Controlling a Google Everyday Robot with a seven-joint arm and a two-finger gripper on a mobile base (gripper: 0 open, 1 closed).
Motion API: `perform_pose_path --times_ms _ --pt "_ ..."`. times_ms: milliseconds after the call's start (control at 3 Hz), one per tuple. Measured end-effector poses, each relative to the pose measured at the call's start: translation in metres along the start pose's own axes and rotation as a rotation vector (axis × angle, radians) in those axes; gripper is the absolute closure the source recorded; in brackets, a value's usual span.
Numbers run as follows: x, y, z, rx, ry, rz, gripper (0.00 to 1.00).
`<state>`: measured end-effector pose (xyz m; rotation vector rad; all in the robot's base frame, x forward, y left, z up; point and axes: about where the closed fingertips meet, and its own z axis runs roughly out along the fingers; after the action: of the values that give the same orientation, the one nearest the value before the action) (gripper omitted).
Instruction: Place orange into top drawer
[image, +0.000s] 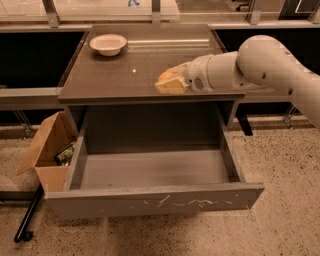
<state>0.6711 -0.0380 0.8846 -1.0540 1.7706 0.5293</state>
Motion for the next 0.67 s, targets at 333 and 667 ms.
perform_pose_path --times_ms 333,667 --pt "0.010 0.006 0.008 -0.035 0.014 0.003 1.00" --pt "0.042 0.032 0.014 -0.121 0.020 0.005 1.00"
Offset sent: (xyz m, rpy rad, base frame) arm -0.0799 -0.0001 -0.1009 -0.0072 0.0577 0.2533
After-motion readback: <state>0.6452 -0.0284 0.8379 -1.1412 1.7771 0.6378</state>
